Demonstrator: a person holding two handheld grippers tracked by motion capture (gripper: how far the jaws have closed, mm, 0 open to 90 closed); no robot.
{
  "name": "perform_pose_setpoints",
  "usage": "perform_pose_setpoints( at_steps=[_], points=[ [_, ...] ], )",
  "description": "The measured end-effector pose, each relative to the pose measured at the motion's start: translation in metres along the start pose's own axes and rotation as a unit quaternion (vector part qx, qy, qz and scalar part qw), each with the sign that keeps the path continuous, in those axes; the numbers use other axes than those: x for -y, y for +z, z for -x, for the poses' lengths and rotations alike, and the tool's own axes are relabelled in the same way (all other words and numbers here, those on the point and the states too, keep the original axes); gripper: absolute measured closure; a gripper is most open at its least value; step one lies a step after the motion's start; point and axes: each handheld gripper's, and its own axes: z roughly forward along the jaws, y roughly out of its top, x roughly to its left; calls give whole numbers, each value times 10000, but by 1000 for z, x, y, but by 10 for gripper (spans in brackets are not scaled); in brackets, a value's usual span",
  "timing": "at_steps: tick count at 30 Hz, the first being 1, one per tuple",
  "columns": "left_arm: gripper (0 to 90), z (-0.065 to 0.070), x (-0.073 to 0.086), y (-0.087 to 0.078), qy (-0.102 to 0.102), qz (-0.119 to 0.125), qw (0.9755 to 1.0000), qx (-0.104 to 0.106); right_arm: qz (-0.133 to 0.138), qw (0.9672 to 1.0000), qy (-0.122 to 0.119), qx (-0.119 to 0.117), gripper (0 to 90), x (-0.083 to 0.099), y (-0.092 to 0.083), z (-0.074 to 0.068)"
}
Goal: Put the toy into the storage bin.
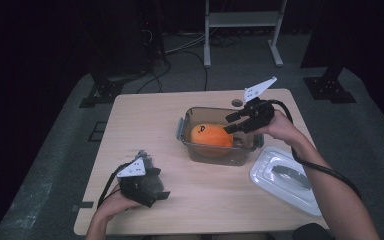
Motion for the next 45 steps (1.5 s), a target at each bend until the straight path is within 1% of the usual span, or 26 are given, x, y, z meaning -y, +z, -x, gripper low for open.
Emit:
perform_pose_setpoints(
  at_steps=[1,6,12,19,21,25,33,34,35,39,45],
  points=[
    [51,0,0,0,0,3,10000,0,47,10000,22,27,461,4,-6,-2],
    [50,0,0,0,-4,-8,10000,-1,167,9997,133,100,432,15,-21,-4],
    [50,1,0,1,-10,-7,10000,3,246,9993,200,211,412,27,-36,-6],
    [48,1,0,2,-6,-11,10000,-1,379,9983,285,343,366,38,-52,-11],
    [48,1,0,2,-14,0,10000,-2,449,9978,298,387,347,41,-56,-13],
    [35,1,0,2,-36,14,10000,-21,499,9971,348,459,319,49,-62,-15],
    [34,1,0,1,-44,23,10000,-29,612,9956,435,556,293,66,-74,-20],
    [33,1,0,1,-44,23,10000,-29,612,9956,435,556,293,66,-74,-20],
    [33,1,0,2,-37,22,10000,-31,636,9950,456,615,283,70,-78,-21],
    [27,1,-1,1,-23,8,10000,-46,635,9941,521,703,277,80,-84,-22],
    [25,1,0,2,-65,30,10000,-42,630,9925,664,812,275,101,-90,-25]
  ],
)
